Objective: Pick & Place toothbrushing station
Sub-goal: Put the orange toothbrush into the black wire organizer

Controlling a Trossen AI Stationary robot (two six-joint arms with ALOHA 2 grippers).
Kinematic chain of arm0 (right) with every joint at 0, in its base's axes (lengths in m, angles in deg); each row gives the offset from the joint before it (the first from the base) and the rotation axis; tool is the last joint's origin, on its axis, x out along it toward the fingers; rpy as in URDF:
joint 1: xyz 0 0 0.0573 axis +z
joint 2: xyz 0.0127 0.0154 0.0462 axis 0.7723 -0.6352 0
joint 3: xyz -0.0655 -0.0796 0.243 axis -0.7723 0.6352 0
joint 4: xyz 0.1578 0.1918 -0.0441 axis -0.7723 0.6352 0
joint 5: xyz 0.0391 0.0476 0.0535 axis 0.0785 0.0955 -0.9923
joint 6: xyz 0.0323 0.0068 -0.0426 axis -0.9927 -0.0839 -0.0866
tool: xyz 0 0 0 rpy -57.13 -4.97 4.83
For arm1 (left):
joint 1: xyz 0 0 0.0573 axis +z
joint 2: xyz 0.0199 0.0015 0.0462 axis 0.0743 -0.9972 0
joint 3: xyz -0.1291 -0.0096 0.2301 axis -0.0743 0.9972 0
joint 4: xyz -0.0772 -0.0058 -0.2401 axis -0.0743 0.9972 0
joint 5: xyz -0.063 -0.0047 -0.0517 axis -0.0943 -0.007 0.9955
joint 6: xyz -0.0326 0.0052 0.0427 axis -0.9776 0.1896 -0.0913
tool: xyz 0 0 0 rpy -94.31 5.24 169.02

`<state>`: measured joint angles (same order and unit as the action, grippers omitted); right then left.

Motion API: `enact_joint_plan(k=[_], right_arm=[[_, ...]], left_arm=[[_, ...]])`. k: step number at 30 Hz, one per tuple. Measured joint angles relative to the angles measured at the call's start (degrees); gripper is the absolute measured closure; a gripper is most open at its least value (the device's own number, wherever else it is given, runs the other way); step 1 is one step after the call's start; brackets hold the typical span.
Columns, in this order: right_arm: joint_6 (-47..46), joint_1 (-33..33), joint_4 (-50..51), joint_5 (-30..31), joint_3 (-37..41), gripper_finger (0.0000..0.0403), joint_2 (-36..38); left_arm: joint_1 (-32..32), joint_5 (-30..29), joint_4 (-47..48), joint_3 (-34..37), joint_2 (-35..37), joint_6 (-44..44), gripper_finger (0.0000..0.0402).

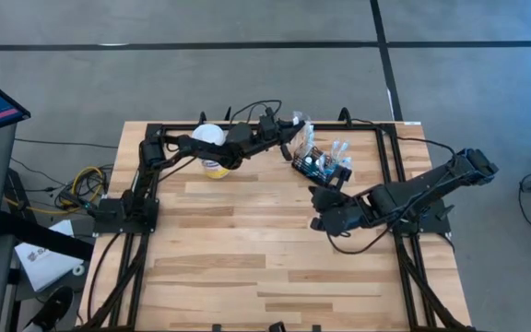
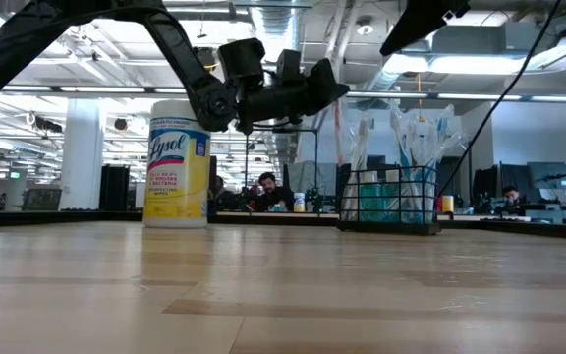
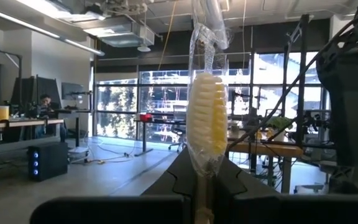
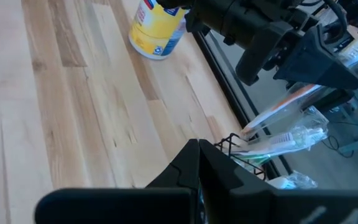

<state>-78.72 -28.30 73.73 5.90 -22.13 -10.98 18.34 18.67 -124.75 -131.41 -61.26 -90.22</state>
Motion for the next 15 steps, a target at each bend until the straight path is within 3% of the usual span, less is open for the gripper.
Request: enact_joint_plan(k=[15], right_arm=[[0.00,0.23,0.46,-0.36,-0.02,0.0403,0.02]], left_arm=[[-2.42,-1.65,0.49,-5.72,-5.57,3.53,0.0397]])
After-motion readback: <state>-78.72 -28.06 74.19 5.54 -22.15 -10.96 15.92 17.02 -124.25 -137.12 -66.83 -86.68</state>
